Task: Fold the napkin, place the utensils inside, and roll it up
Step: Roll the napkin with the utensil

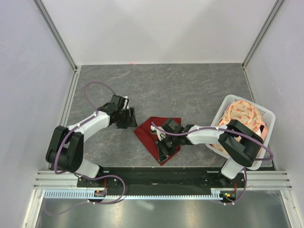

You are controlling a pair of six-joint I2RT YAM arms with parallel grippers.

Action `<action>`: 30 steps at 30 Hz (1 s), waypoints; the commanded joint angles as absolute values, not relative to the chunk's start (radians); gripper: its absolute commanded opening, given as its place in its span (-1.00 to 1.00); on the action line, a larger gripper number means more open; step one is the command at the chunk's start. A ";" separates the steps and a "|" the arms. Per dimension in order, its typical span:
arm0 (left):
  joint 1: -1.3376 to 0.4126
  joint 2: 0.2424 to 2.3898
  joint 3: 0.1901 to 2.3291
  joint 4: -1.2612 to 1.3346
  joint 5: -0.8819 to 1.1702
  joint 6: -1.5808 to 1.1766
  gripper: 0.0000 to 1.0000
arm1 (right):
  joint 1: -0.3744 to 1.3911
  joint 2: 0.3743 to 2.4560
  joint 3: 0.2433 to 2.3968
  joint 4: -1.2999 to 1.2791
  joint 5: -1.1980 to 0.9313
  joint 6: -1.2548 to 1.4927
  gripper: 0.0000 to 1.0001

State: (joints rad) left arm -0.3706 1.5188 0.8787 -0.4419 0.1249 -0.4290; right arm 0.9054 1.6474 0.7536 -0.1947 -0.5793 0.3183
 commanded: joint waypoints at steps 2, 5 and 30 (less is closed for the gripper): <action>-0.368 1.427 0.770 -0.278 0.198 -0.457 0.39 | 0.899 1.744 0.715 -0.272 -0.476 0.249 -0.59; -0.368 1.428 0.741 -0.226 0.232 -0.479 0.40 | 0.896 1.753 0.719 -0.275 -0.480 0.242 -0.60; -0.374 1.450 0.661 0.006 0.304 -0.537 0.29 | 0.894 1.767 0.733 -0.296 -0.468 0.236 -0.59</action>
